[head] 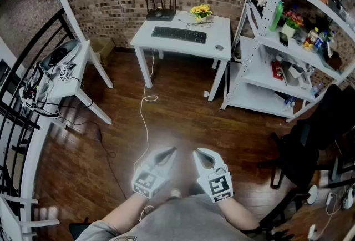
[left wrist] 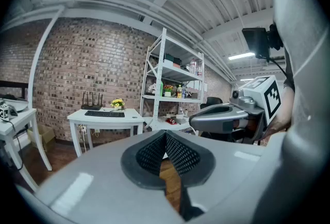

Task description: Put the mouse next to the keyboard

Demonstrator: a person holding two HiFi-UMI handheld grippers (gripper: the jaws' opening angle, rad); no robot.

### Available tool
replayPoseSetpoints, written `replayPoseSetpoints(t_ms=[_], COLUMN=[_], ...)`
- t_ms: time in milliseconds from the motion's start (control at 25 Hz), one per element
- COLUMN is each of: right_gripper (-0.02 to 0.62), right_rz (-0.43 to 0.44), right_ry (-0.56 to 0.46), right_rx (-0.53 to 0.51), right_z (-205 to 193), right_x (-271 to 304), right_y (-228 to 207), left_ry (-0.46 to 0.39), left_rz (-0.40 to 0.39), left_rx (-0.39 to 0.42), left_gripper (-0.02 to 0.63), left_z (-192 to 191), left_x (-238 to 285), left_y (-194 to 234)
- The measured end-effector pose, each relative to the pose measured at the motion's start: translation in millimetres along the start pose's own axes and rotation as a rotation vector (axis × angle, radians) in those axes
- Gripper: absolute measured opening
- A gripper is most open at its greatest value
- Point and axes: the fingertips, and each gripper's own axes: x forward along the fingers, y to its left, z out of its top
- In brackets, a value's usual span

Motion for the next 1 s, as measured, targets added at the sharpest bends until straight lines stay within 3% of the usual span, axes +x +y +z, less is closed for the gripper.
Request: replayPoseSetpoints(t_ms=[320,640,1000], right_gripper=[0.012,0.012,0.012], right_rz=[0.012,0.035,0.075], right_ry=[-0.024,-0.068,-0.089], right_rx=[-0.001,-0.003,-0.004], right_z=[11,38,49], right_x=[44,105,166], right_y=[-35,-119,-202], left_ry=[-0.017,-0.029,-0.072], left_rz=[0.027,0.079,0.143], left_rx=[-0.016,0.017,0.001], left_gripper=[-0.007,-0.008,-0.008], left_z=[8,56,87], left_x=[37,116,198], left_y=[46,107,166])
